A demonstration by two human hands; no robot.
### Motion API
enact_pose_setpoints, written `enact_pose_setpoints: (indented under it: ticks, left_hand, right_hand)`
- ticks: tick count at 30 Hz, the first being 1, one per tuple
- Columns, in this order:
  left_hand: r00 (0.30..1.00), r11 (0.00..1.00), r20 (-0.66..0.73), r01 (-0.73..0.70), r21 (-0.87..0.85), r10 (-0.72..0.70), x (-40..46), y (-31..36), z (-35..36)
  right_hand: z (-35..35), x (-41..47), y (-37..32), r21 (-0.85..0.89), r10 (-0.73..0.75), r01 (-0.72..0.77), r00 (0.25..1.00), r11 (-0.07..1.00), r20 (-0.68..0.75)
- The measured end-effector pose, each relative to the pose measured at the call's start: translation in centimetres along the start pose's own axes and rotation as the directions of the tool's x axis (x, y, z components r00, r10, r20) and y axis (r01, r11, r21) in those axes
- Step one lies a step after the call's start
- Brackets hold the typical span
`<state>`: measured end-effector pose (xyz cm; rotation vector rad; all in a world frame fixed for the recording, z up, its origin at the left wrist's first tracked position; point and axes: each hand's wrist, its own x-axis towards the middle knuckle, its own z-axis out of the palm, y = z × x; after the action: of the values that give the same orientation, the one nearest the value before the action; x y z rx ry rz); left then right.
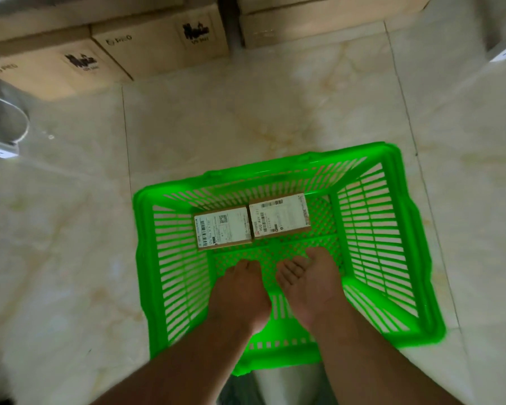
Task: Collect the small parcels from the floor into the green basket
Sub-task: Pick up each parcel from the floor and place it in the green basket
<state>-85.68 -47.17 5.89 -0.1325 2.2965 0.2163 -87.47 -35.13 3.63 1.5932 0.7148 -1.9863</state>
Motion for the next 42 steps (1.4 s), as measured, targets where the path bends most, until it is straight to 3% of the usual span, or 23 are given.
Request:
enact_pose_setpoints:
  ticks: [5,11,17,24,33,42]
  left_hand:
    - [0.998,0.987,0.039,0.051,-0.15,-0.046,-5.9,3.1,-1.9]
    - [0.991,0.967,0.054,-0.11,-0.229,0.126,-13.6,9.9,-3.9]
    - [0.962,0.965,0.115,-0.235,-0.114,0.247,-18.8,14.7,-1.8]
    - [0.909,0.924,0.21,-0.378,0.051,0.36,-26.8,15.4,1.9]
    - [0.833,0.873,0.368,-0.477,0.097,0.414,-34.5,19.3,11.9]
    - [0.808,0.874,0.491,-0.456,0.17,0.326,-41.6,21.4,27.8]
  right_hand:
    - [-2.9,-7.2,-2.0,-0.033,-0.004,0.004,1.0,0.999,-0.021]
    - [-10.2,-16.6,-4.6,0.065,-0.03,0.032,0.999,0.997,-0.034]
    - [-20.8,-23.5,-2.7,0.244,-0.078,0.119,0.982,0.962,-0.173]
    - [-32.9,-29.1,7.2,0.409,-0.03,0.169,0.946,0.897,-0.323]
    - [-46.2,-31.4,16.1,0.278,-0.013,0.169,0.873,0.945,-0.488]
    - [-61.3,-29.2,23.8,0.106,-0.033,0.11,0.831,0.988,-0.556]
